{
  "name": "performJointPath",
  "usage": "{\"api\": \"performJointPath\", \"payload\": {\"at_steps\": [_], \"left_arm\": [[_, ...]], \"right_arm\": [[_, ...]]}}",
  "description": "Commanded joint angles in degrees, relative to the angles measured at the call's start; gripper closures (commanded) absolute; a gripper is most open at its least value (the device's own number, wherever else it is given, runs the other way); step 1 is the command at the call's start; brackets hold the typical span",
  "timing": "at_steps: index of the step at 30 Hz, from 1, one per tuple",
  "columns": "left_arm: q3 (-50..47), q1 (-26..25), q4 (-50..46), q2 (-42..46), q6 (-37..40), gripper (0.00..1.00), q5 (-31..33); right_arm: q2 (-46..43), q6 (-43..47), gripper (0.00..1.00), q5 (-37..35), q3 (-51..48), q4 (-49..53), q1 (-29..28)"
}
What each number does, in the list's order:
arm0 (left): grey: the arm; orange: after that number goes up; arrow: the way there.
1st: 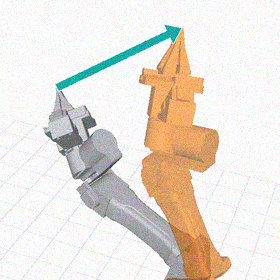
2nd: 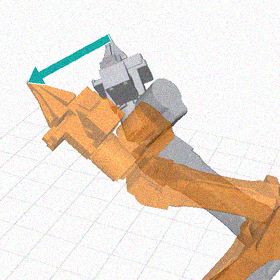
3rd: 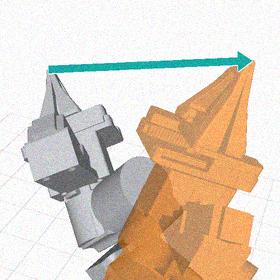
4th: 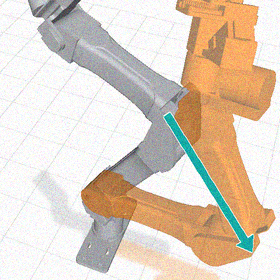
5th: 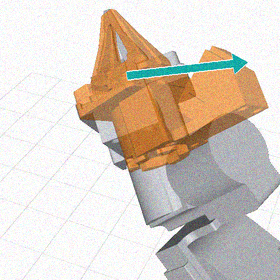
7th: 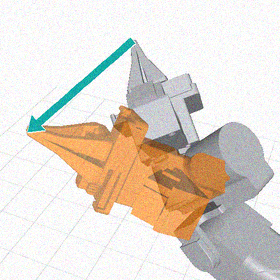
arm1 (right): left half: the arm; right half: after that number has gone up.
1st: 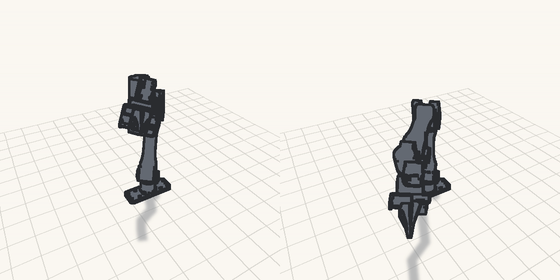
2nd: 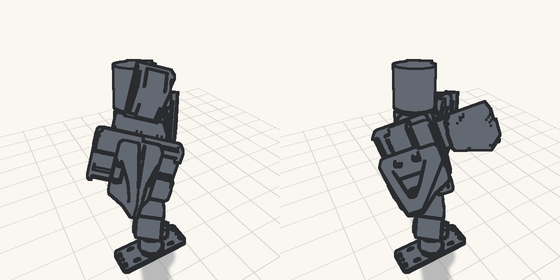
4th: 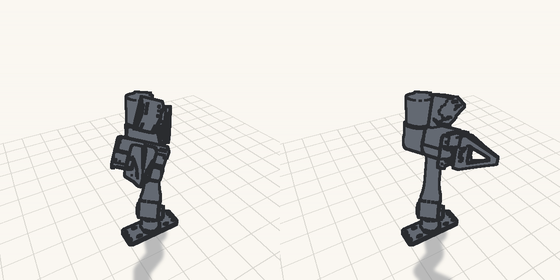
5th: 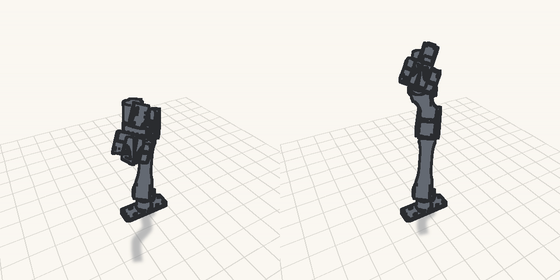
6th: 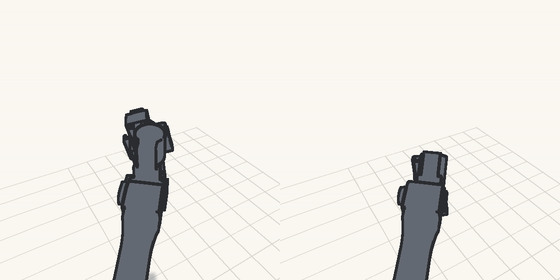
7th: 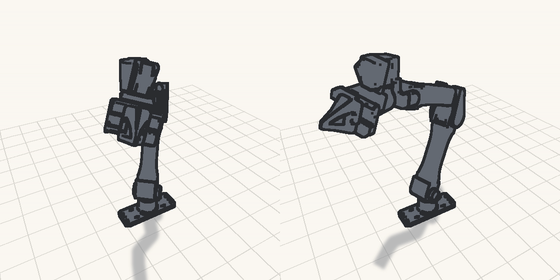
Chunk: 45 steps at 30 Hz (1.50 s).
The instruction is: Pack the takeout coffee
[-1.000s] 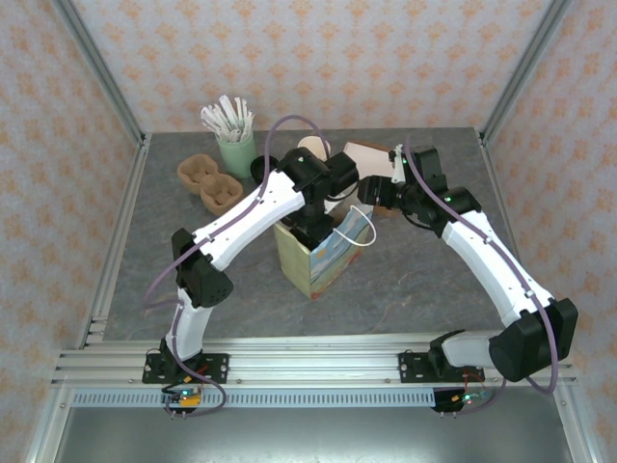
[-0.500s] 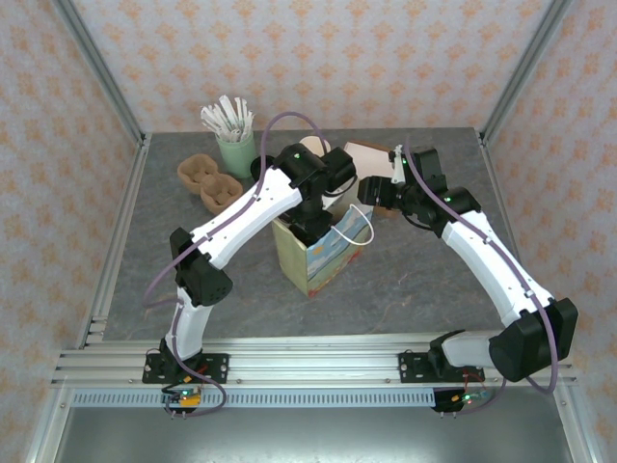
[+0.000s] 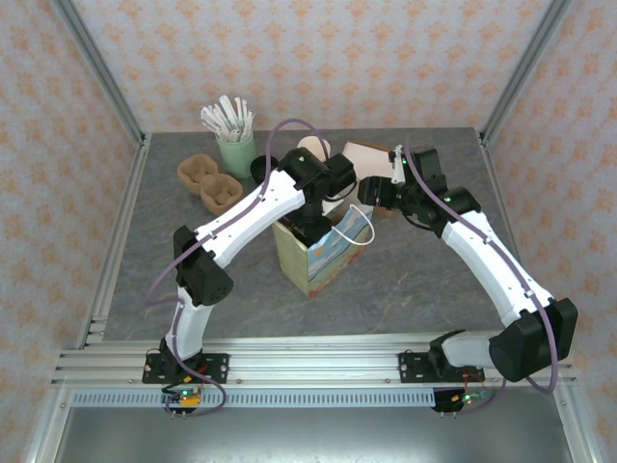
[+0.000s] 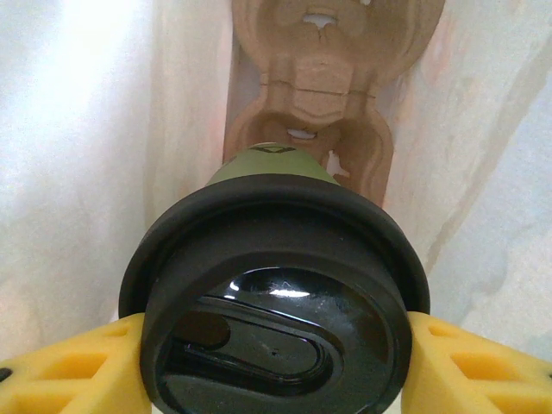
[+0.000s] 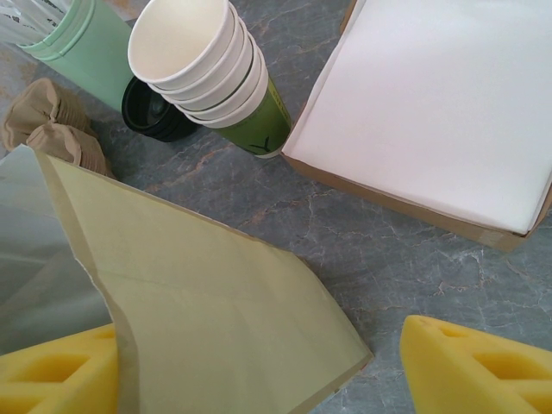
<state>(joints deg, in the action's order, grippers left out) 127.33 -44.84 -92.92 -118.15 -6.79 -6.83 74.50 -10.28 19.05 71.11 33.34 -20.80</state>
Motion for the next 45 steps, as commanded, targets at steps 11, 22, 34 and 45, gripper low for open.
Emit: {"api": "performJointPath", "payload": {"at_steps": [11, 22, 34, 45], "left_arm": [[2.2, 0.5, -5.8, 0.2, 3.8, 0.73, -0.7], [1.4, 1.5, -4.6, 0.9, 7.5, 0.73, -3.9], [1.6, 1.9, -4.2, 1.5, 9.7, 0.74, -4.5], [3.1, 2.3, -3.4, 2.0, 10.1, 0.75, -5.9]], "right_arm": [[-0.6, 0.6, 0.26, -1.8, -0.5, 0.9, 0.4], [0.4, 1.5, 0.29, -1.9, 0.6, 1.9, 0.4], [1.6, 1.4, 0.38, 0.5, 2.2, 2.1, 0.4], [1.5, 0.7, 0.39, 4.7, 3.5, 1.2, 0.4]]}}
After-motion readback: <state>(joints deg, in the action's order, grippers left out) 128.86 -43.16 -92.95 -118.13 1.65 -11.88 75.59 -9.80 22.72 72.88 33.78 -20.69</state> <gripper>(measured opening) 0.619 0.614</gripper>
